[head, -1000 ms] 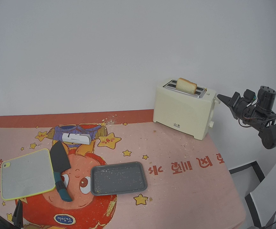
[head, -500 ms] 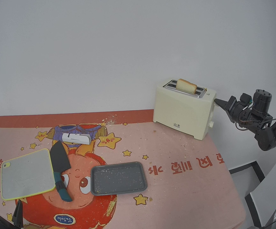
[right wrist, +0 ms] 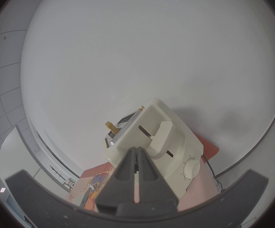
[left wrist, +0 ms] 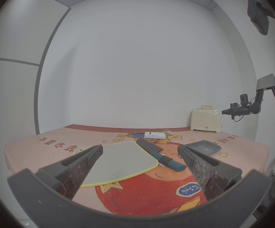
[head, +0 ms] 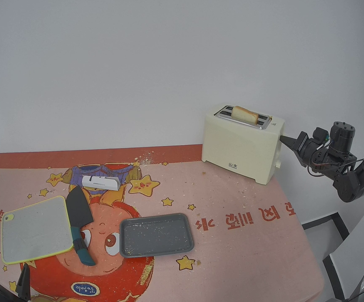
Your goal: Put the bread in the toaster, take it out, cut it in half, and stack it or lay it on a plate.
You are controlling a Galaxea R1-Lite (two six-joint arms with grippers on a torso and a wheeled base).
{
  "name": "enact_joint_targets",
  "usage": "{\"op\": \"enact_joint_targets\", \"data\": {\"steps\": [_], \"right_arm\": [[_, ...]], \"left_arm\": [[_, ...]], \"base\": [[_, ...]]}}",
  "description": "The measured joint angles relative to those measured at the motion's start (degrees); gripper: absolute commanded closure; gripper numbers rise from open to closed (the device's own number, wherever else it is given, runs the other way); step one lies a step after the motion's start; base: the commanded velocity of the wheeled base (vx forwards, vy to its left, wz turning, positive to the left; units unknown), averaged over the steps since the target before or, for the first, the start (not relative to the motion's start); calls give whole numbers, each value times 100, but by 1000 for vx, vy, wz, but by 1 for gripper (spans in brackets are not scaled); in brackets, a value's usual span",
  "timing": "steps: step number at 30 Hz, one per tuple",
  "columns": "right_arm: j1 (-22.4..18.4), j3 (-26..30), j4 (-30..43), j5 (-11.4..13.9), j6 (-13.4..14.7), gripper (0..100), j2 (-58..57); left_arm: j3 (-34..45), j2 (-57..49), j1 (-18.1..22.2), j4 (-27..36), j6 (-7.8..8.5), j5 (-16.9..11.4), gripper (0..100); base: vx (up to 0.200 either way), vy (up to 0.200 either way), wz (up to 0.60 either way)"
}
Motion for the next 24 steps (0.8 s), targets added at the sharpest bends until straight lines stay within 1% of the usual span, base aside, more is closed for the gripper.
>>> {"op": "enact_joint_targets", "data": {"steps": [24], "right_arm": [[49,0,-60,-33,-13,100,407]], "left_arm": [[0,0,0,0,1,0,0]], "base": [[0,0,0]]}}
